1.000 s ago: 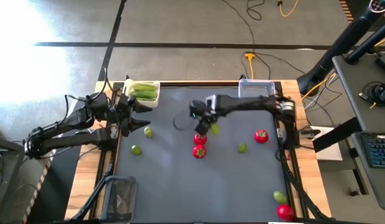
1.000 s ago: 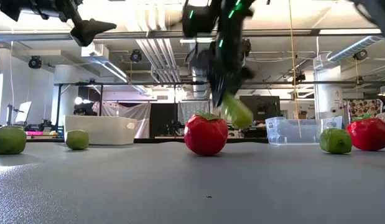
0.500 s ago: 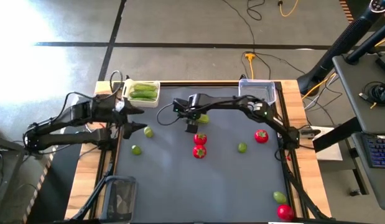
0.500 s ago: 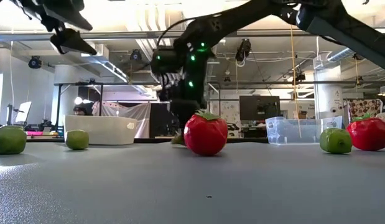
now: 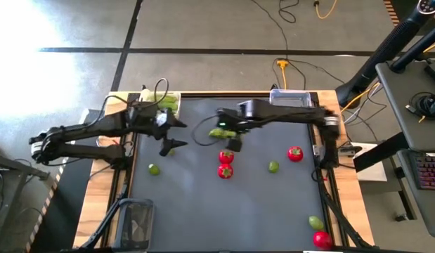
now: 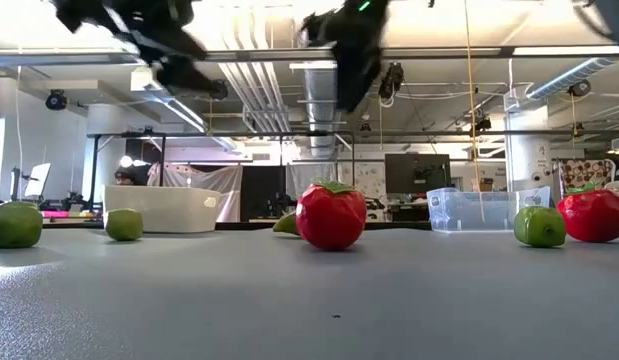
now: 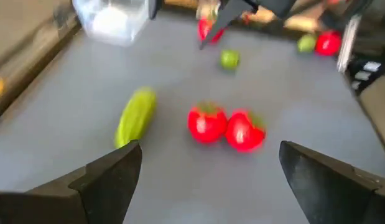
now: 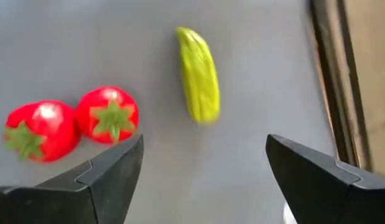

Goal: Sort produce into baskets
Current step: Put the cucumber into the white bin

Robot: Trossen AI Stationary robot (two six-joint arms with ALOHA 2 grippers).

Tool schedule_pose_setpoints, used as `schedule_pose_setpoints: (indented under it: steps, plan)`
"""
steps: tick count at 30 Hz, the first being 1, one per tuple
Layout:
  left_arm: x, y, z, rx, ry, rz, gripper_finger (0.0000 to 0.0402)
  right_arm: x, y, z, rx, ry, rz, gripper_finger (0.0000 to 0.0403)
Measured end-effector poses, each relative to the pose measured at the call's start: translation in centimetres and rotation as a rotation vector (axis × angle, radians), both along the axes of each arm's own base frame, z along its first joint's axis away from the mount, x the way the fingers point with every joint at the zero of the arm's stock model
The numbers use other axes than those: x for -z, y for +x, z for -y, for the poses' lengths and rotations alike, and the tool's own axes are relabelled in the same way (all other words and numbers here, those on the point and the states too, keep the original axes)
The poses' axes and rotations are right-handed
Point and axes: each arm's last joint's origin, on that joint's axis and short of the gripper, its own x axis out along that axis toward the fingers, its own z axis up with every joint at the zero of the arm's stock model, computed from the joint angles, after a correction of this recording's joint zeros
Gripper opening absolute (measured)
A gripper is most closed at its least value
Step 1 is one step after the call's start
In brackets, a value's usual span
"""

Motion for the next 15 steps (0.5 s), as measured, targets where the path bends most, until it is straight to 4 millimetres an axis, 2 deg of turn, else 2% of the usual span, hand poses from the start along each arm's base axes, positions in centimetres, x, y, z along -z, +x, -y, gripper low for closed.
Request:
schedule_pose_setpoints:
  steps: [3,6,10,15]
  plan:
    - [1.2,1.8,-0.9,0.005,0.053,0.028,0.0361,-3.1,-4.4,-1.8,0.117,0.012,0.117,0.0329]
    - [3.1,4.1,-2.0,0.018,0.066,-0.01,0.0361,-4.7,-8.3,-4.0,0.199,0.028,0.223,0.0329]
    - [5.5,7.6,-3.4,0.028,0.095,-0.049,0.0361,-4.6,-11.9,-6.4,0.32,0.029,0.334,0.0329]
    - [7.5,11.5,-4.9,0.029,0.109,-0.107,0.0361,-4.3,-15.3,-7.6,0.434,0.053,0.428,0.0329]
